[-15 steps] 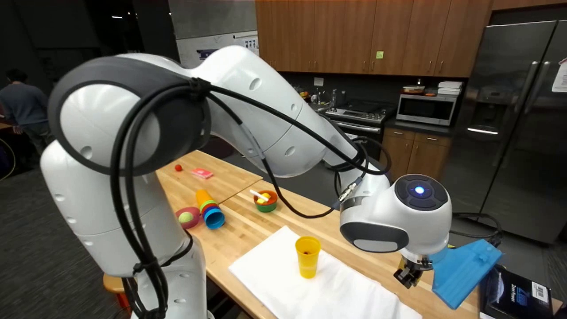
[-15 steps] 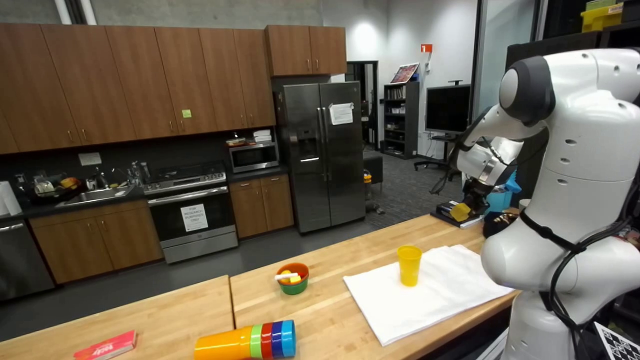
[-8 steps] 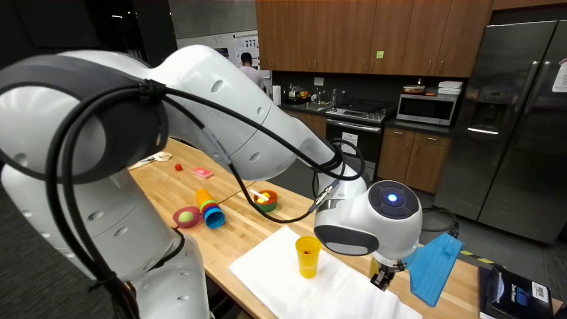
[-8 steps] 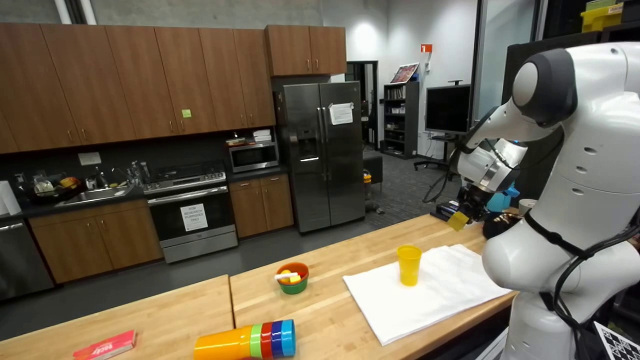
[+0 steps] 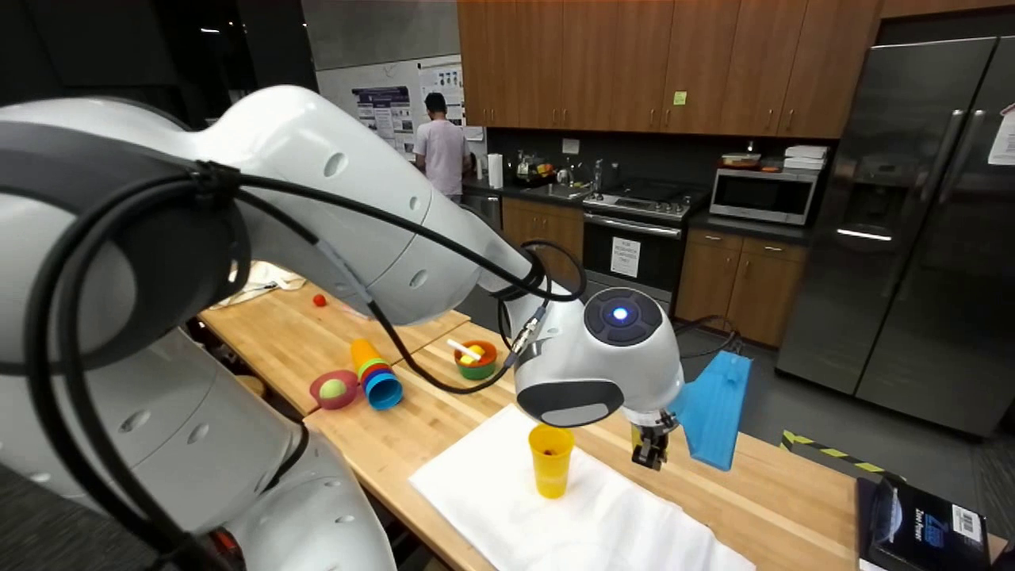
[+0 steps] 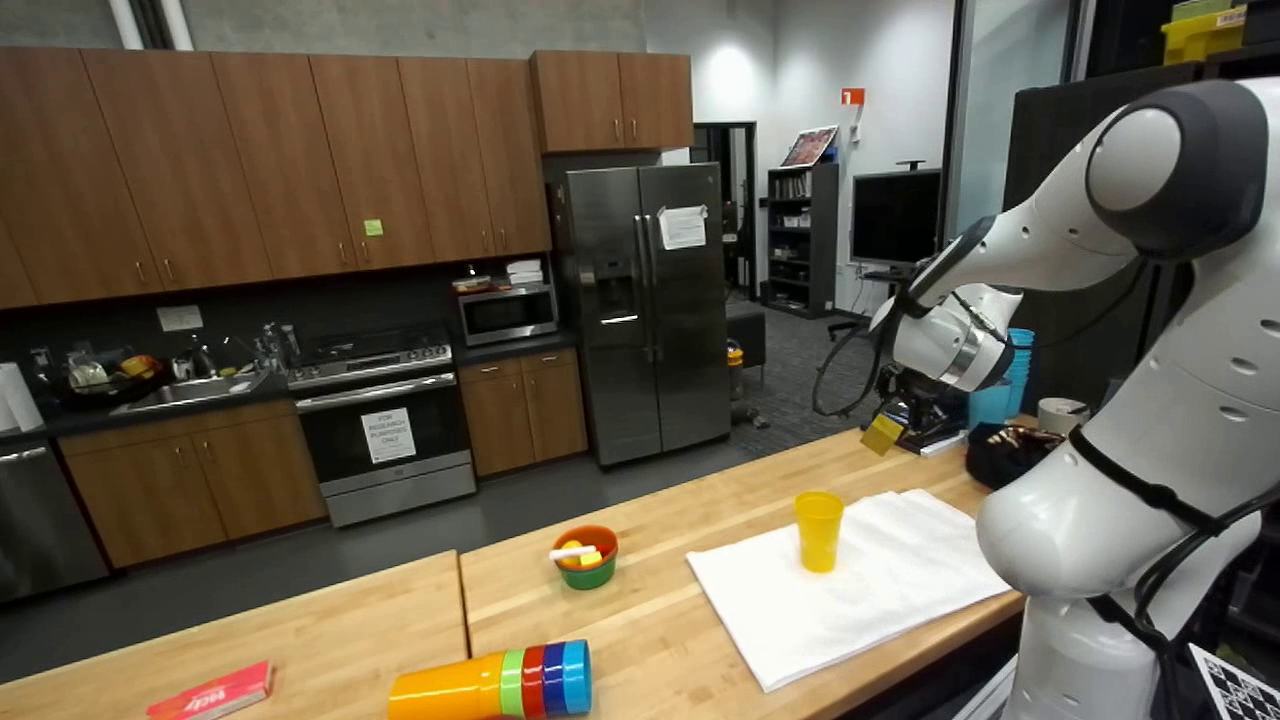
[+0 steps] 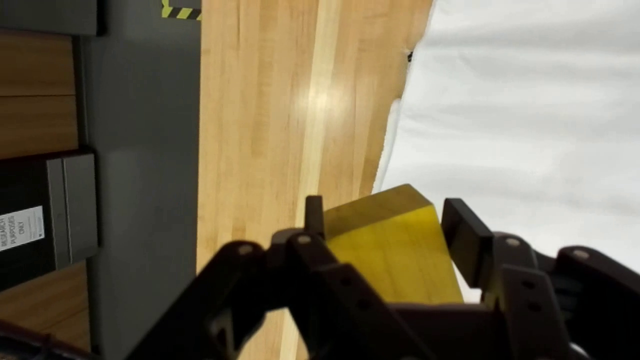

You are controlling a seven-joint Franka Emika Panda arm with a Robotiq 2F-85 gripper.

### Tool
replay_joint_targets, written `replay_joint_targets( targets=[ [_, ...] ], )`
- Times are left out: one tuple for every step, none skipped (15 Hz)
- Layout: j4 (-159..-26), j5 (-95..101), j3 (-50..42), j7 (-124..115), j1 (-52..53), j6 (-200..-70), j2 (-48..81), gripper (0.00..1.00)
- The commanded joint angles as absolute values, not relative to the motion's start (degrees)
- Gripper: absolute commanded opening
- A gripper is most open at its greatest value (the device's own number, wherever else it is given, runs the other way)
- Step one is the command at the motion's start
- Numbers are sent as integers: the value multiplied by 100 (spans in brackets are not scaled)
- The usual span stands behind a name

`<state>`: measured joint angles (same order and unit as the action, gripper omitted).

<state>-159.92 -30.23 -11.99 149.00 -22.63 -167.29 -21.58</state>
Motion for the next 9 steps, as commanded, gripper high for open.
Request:
replay_joint_targets(
  targets=[
    [-15988,-3152,-1135,14900,-2064,-17233,-1990,35],
    [-15987,-3066,-1236,14900,-1948,-17301,-1961,35],
    [-15988,-3096,-1215,14900,-1895,-17436,-1901,35],
    [-15988,-3159,-1167,14900,-1832,-17605,-1823,35],
    [-15988,-3196,-1153,14900,-1758,-17801,-1734,35],
    [-15987,-3169,-1187,14900,-1640,-18053,-1610,35],
    [-15989,-3233,-1127,14901,-1587,-18311,-1477,35],
    [-15992,-3249,-1126,14901,-1490,-18567,-1334,35],
    [-15995,-3319,-1049,14900,-1463,-18857,-1152,35]
  ],
)
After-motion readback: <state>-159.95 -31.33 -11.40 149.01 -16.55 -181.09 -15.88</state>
